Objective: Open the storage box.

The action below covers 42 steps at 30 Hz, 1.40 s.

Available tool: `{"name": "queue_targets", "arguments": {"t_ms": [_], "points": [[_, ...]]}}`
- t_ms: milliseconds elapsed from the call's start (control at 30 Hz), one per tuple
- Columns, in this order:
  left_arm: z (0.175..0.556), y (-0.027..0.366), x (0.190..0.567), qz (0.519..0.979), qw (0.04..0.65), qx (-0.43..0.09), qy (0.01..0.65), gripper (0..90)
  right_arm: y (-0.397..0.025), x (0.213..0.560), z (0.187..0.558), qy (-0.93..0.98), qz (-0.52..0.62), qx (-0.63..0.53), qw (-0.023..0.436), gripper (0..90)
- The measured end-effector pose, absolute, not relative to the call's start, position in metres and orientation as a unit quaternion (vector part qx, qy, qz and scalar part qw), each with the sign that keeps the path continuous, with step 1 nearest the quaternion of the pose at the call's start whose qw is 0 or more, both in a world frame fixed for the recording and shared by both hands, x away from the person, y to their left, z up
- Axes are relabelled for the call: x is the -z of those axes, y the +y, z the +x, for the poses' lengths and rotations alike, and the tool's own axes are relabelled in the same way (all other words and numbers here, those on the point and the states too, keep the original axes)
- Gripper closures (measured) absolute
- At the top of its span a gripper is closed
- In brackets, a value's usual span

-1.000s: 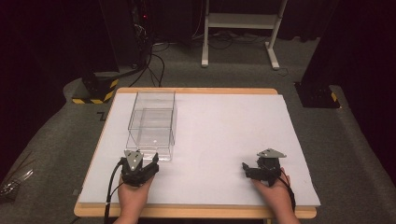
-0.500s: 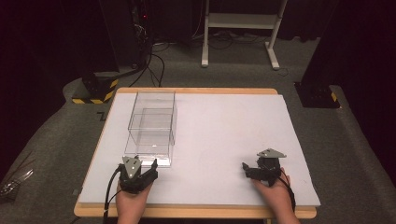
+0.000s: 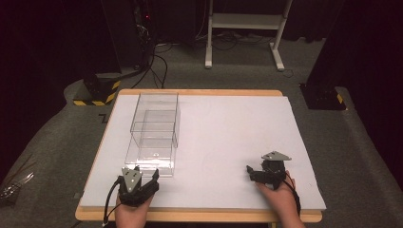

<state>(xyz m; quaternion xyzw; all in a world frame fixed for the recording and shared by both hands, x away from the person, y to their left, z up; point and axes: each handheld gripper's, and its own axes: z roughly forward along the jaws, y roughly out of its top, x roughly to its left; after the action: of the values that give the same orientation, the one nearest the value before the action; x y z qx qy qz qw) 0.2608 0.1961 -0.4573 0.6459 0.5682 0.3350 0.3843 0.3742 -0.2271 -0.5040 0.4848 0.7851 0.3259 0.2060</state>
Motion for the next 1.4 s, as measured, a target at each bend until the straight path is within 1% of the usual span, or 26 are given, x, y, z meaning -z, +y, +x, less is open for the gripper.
{"name": "queue_targets", "arguments": {"t_ms": [633, 1267, 1300, 1400], "points": [[0.245, 0.198, 0.46, 0.654, 0.38, -0.33, 0.565, 32.9, -0.227, 0.504, 0.374, 0.785, 0.485, -0.326, 0.206, 15.4], [0.241, 0.199, 0.462, 0.652, 0.386, -0.33, 0.563, 32.4, -0.227, 0.504, 0.374, 0.785, 0.485, -0.326, 0.206, 15.4], [0.241, 0.2, 0.462, 0.652, 0.388, -0.327, 0.564, 32.1, -0.227, 0.504, 0.374, 0.785, 0.484, -0.326, 0.206, 15.4], [0.242, 0.201, 0.462, 0.65, 0.389, -0.325, 0.567, 26.6, -0.227, 0.504, 0.374, 0.785, 0.485, -0.326, 0.206, 15.4]]}}
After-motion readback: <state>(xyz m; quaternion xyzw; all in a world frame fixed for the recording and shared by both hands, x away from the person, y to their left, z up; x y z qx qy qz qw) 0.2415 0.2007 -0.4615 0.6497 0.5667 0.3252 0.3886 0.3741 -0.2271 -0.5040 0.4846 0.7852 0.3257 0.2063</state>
